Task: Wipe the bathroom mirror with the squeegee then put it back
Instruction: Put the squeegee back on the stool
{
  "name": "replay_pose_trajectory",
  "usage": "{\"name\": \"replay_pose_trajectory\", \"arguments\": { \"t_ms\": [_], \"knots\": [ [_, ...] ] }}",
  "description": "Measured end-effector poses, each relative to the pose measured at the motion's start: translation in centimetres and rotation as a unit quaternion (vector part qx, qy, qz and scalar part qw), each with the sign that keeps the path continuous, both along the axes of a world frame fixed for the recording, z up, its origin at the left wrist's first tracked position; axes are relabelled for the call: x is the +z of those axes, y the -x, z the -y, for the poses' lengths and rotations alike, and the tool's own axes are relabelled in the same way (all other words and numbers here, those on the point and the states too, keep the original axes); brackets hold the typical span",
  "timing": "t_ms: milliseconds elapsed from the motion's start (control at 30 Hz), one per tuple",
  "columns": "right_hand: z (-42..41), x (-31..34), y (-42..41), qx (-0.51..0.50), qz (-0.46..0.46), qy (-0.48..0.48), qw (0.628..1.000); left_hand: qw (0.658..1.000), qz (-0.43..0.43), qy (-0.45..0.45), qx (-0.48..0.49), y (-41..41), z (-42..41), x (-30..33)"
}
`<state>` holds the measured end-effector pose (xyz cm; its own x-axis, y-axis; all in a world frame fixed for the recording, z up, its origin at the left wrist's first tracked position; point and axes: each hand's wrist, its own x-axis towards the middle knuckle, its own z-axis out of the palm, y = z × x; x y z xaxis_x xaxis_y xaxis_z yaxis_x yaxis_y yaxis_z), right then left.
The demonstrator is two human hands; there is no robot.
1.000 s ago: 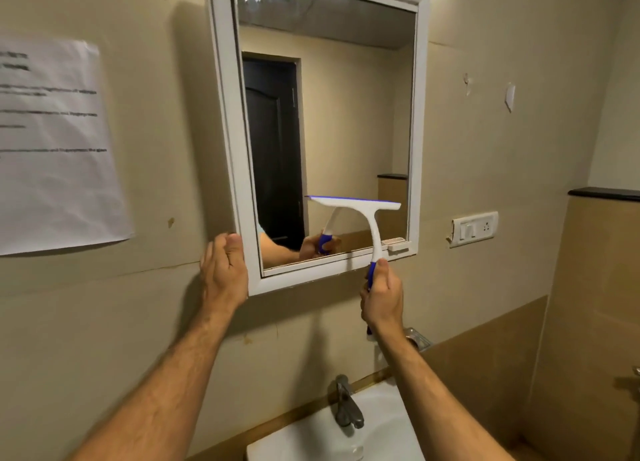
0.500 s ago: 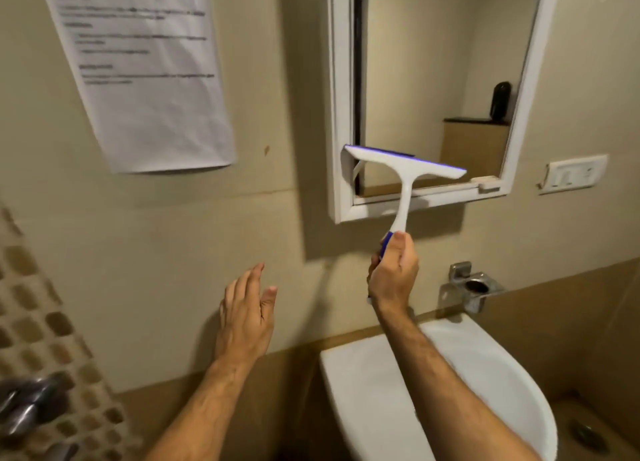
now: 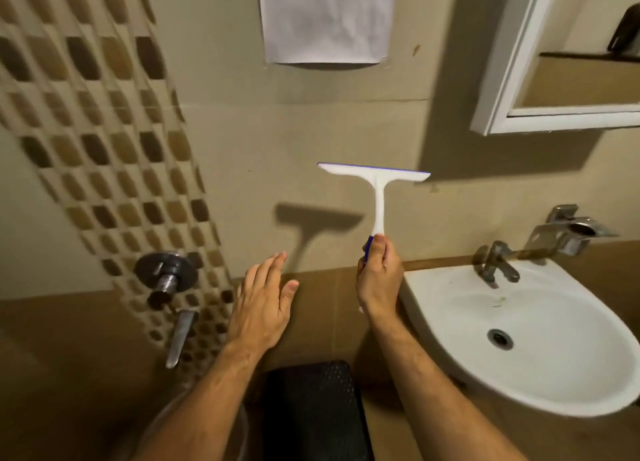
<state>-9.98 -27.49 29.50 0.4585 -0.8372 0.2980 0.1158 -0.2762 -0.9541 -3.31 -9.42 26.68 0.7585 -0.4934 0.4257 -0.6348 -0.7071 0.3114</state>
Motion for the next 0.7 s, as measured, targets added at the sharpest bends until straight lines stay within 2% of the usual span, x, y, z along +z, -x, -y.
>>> {"name": "replay_pose_trajectory", "arguments": {
  "t_ms": [100,233,333,567,700],
  "knots": [
    [-4.3,-4.0,0.2,0.007,-0.051,0.002,0.999,0.999,-0.030,-0.011,0.006,0.4,-4.1,-2.8],
    [-8.7,-9.2,1.7,0.103,-0.143,-0.048,0.983,0.996,-0.081,-0.033,0.014,2.7,-8.4,-7.8],
    [-10.5,-12.5,3.2,0.148,-0.227,-0.048,0.961,0.990,-0.117,-0.076,0.016,5.2,-10.4,-11.0],
    [-10.0,-17.8,4.3,0.177,-0.320,-0.130,0.922,0.973,-0.165,-0.161,0.008,7.6,-12.4,-15.7],
    [-8.5,-21.8,5.0,0.173,-0.355,-0.164,0.904,0.965,-0.199,-0.167,0.036,8.1,-12.1,-18.5]
  ]
}}
